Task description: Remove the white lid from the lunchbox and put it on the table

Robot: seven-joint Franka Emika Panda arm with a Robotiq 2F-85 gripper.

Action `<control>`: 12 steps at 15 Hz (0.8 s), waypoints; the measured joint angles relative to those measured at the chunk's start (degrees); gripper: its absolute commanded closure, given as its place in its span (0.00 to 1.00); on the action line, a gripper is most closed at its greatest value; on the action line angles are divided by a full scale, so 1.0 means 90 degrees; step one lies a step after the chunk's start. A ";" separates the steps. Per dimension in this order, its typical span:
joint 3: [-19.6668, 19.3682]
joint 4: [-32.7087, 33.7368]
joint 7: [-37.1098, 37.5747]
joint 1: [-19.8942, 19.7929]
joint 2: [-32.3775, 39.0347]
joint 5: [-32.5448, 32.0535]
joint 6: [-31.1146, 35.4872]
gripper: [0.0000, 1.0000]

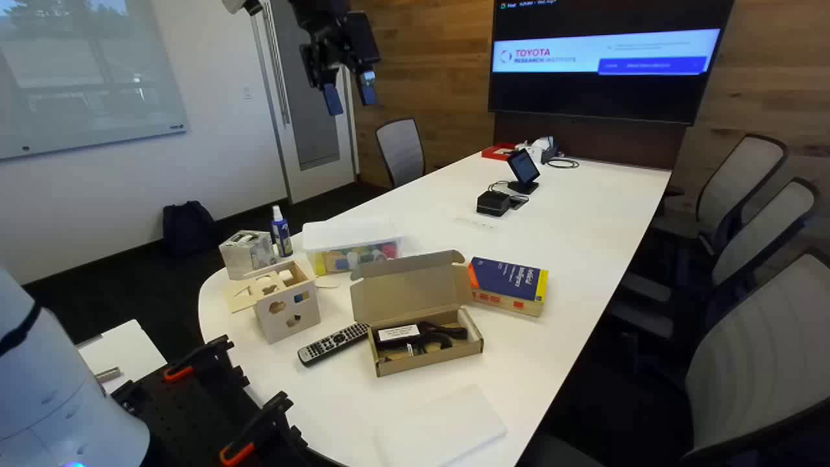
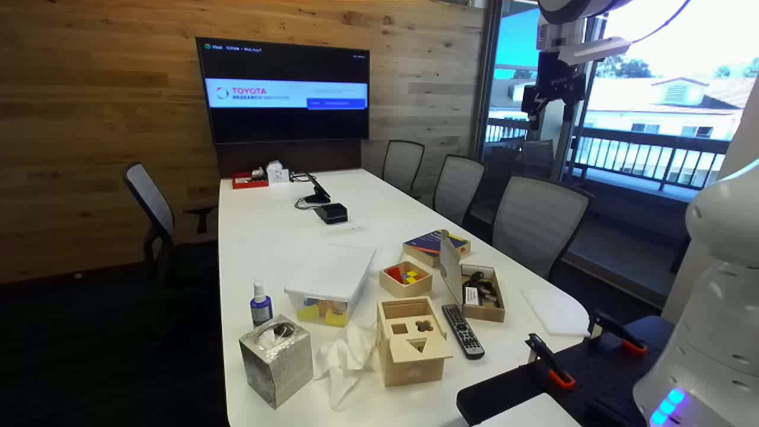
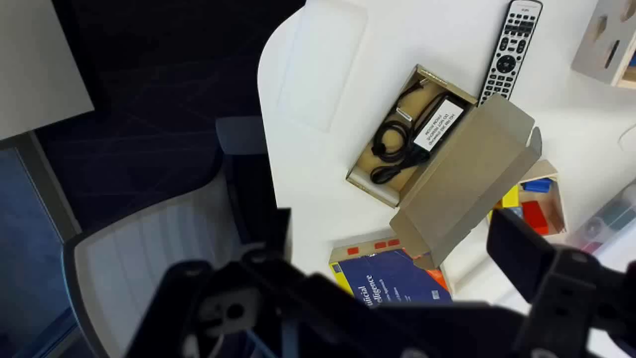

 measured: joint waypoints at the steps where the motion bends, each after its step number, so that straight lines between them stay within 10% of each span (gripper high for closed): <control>1: 0.0000 0.0000 0.0000 0.0000 0.0000 0.0000 0.0000 0.00; 12: 0.0313 0.0193 0.0007 0.0314 0.0855 -0.0280 0.0696 0.00</control>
